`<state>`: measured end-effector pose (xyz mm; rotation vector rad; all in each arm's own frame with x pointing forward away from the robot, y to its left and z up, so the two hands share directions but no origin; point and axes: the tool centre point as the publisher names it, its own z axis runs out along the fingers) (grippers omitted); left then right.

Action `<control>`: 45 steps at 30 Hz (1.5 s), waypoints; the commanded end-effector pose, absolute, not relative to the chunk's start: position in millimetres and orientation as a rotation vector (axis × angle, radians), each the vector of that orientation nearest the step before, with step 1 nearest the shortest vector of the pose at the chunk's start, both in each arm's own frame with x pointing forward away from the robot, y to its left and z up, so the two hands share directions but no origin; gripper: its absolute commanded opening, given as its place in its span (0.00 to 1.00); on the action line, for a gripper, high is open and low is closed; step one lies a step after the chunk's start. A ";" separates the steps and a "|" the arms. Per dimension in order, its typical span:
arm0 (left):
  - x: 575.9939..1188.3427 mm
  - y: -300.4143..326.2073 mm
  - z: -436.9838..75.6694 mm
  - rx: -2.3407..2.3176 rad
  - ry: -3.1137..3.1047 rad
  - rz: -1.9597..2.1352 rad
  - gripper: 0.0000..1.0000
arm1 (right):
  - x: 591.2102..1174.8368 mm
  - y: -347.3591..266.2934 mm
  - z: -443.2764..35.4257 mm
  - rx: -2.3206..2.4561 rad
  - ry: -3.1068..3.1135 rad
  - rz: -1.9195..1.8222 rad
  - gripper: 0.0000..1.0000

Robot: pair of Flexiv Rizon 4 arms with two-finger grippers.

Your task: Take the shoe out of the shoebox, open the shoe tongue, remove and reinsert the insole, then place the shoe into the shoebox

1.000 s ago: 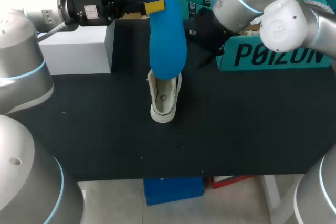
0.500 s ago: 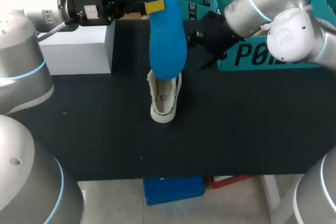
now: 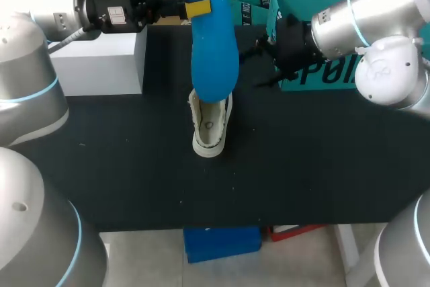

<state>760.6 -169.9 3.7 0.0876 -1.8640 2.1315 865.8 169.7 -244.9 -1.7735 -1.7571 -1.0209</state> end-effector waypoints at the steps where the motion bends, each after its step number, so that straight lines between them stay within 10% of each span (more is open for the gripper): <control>1: 760.0 -171.5 3.3 0.092 -1.866 2.134 0.00 | 861.3 169.9 -247.1 -1.726 -1.685 -1.128 1.00; 45: 760.0 -171.5 3.3 0.092 -1.866 2.134 0.00 | 863.9 167.6 -256.8 -1.432 -1.368 -1.423 1.00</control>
